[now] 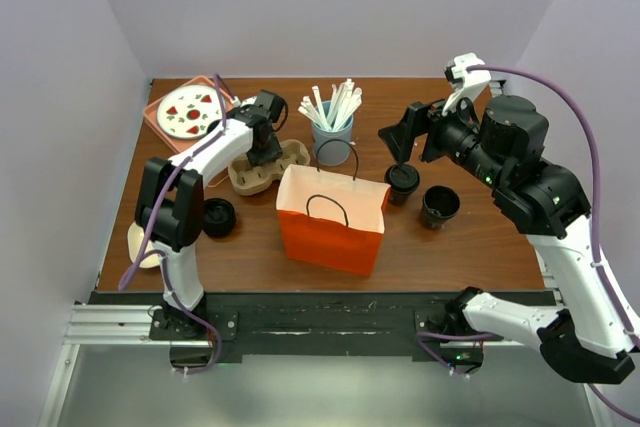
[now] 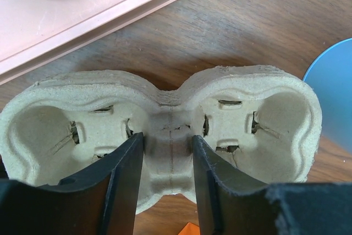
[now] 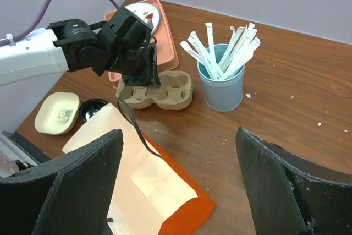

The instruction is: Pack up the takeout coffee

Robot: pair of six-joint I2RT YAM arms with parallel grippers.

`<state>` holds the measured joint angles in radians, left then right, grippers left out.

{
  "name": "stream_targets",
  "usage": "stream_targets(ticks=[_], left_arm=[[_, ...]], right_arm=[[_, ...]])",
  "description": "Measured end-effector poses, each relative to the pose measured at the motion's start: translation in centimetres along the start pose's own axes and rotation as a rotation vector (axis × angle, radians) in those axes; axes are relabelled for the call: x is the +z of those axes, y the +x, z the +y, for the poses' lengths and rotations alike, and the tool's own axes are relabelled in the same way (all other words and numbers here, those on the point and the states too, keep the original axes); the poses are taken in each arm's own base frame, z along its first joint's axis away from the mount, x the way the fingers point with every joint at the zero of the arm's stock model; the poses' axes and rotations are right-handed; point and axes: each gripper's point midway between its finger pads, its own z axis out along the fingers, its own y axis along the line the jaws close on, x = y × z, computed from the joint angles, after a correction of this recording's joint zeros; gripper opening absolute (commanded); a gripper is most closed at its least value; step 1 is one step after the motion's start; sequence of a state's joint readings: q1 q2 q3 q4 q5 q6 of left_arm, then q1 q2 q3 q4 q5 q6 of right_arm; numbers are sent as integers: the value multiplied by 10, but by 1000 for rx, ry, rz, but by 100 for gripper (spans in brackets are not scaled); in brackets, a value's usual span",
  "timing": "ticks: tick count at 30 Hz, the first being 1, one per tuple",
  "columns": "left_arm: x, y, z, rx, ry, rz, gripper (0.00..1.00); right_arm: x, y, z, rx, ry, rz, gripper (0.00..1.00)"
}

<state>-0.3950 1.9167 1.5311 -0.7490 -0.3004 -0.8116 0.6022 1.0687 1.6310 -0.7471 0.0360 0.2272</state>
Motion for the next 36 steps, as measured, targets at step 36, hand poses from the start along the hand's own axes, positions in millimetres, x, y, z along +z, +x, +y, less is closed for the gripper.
stream_targets(ticks=[36], left_arm=[[-74,-31,-7,-22,87,-40,36]], right_arm=[[3,5,-1,-18,-4,10,88]])
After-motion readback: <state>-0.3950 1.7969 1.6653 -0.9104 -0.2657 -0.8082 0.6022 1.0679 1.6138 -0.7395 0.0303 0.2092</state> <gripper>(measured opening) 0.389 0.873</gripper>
